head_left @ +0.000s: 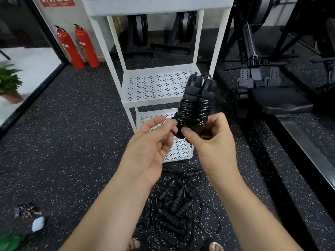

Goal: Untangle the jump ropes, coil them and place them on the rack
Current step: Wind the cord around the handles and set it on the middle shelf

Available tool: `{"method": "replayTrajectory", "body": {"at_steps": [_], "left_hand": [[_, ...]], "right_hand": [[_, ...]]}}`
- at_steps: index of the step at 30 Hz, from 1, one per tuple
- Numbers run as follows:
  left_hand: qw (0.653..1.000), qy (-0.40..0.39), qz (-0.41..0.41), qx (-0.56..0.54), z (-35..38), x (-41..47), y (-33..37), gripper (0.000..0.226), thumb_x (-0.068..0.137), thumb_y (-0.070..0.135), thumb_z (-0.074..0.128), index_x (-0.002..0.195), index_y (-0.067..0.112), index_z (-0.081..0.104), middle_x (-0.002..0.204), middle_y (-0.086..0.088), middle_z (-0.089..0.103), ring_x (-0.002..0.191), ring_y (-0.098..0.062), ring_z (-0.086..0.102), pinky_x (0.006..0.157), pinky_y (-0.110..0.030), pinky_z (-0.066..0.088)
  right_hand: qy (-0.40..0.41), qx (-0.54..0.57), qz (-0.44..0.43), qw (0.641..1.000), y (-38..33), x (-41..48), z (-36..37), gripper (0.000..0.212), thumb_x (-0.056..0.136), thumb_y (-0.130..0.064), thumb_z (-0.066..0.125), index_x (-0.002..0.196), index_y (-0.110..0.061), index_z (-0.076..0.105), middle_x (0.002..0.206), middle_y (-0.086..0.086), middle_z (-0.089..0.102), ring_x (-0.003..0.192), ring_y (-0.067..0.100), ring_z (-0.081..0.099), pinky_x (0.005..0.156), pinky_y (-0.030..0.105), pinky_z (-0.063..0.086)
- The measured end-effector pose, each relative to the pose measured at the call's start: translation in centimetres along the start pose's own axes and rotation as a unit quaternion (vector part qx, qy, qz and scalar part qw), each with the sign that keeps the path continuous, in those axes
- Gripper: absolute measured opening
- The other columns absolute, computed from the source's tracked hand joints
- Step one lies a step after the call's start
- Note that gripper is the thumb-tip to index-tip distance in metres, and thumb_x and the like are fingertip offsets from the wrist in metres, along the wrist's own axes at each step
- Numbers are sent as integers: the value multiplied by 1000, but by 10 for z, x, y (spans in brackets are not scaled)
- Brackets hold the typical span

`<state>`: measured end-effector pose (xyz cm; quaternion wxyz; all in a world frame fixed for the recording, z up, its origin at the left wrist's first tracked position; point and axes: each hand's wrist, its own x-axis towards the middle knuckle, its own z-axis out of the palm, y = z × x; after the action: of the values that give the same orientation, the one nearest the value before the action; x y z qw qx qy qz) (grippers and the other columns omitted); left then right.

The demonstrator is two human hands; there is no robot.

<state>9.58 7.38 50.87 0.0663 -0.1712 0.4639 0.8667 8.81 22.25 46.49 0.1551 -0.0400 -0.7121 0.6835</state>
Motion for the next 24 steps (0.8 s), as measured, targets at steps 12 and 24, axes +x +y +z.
{"method": "replayTrajectory", "body": {"at_steps": [12, 24], "left_hand": [[994, -1, 111, 8, -1, 6, 3, 46, 90, 0, 76, 132, 14, 66, 116, -11, 80, 101, -16, 68, 88, -28, 51], [938, -36, 234, 252, -14, 21, 1, 41, 93, 20, 80, 133, 28, 74, 119, 3, 79, 117, -14, 72, 109, -37, 55]], "right_hand": [[-79, 118, 65, 988, 0, -6, 1, 45, 80, -6, 95, 92, -20, 54, 79, -7, 55, 79, 20, 58, 66, 28, 57], [-180, 110, 113, 971, -14, 4, -17, 73, 72, -23, 95, 135, -26, 60, 93, 3, 77, 91, 17, 77, 85, 32, 57]]}}
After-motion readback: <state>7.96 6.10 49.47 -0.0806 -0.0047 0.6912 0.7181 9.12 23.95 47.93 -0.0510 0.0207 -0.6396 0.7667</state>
